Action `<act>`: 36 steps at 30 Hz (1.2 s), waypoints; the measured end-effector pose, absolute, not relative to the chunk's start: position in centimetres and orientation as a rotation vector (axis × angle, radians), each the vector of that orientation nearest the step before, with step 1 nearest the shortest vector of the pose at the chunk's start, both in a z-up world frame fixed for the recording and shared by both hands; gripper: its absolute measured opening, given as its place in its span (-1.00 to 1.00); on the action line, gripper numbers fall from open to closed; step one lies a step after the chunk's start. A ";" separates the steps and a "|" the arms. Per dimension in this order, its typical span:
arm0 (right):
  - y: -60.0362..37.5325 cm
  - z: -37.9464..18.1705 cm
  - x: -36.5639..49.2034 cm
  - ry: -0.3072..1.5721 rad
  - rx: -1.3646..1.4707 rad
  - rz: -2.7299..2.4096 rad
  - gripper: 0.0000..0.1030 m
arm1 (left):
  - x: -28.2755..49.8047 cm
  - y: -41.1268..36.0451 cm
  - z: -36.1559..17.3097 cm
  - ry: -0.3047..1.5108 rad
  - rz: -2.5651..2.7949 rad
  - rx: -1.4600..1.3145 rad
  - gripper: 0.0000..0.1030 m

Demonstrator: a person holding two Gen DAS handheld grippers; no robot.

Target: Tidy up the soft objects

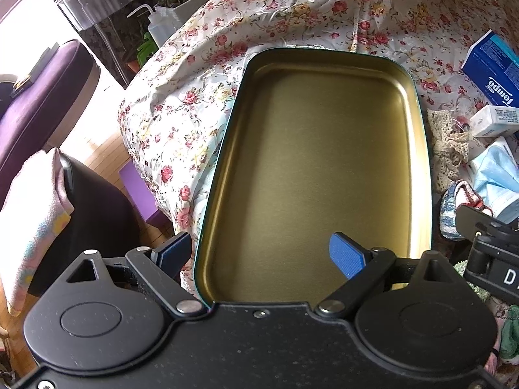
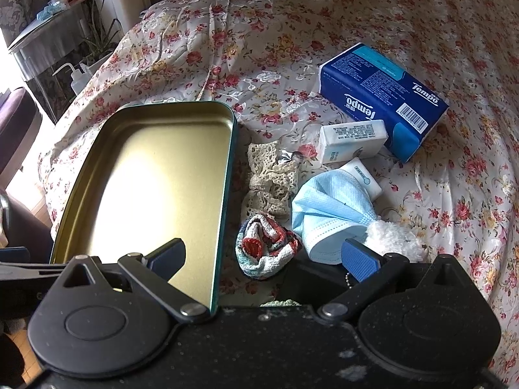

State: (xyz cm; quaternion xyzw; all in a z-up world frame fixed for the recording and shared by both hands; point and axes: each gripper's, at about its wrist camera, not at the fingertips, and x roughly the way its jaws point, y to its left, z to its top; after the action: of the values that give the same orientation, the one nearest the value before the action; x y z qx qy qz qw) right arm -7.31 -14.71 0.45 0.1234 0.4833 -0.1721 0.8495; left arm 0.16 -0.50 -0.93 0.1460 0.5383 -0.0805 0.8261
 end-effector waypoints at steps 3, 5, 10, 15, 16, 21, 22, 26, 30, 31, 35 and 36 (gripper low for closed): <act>-14.8 0.5 -7.4 1.017 0.263 -0.360 0.99 | 0.2 -0.6 -1.0 1.147 -0.165 0.314 0.74; -14.8 0.6 -7.4 1.016 0.265 -0.358 0.99 | 0.3 -0.6 -1.1 1.148 -0.158 0.316 0.74; -15.0 0.7 -7.5 1.013 0.273 -0.359 0.99 | 0.4 -0.6 -1.2 1.150 -0.145 0.317 0.74; -15.0 0.7 -7.5 1.011 0.278 -0.361 0.99 | 0.4 -0.8 -1.2 1.149 -0.143 0.316 0.74; -15.0 0.7 -7.5 1.011 0.278 -0.361 0.99 | 0.5 -0.8 -1.2 1.149 -0.144 0.317 0.74; -15.2 1.0 -7.6 1.004 0.287 -0.364 0.99 | 0.5 -1.0 -0.8 1.144 -0.151 0.292 0.73; -15.4 1.1 -7.6 0.998 0.292 -0.367 0.99 | 0.4 -1.1 -0.6 1.134 -0.152 0.285 0.73; -16.8 2.0 -8.0 0.965 0.327 -0.396 0.99 | 0.3 -1.6 0.4 1.095 -0.173 0.264 0.73; -19.4 3.2 -8.9 0.914 0.386 -0.457 0.99 | -0.1 -2.7 1.3 1.072 -0.220 0.250 0.73; -20.2 3.5 -9.2 0.901 0.402 -0.475 0.99 | -0.3 -3.2 1.5 1.066 -0.239 0.250 0.73; -23.6 4.4 -10.5 0.848 0.475 -0.548 0.99 | -1.2 -5.1 2.1 1.037 -0.318 0.265 0.73; -24.5 4.6 -10.9 0.836 0.489 -0.567 0.99 | -1.4 -5.7 2.2 1.033 -0.340 0.269 0.73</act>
State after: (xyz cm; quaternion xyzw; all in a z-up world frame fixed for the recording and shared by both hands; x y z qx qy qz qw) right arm -10.89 -24.52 4.58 0.2317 0.3964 -0.2687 0.8467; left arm -1.44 -5.67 2.16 0.1276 0.4900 -0.1613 0.8471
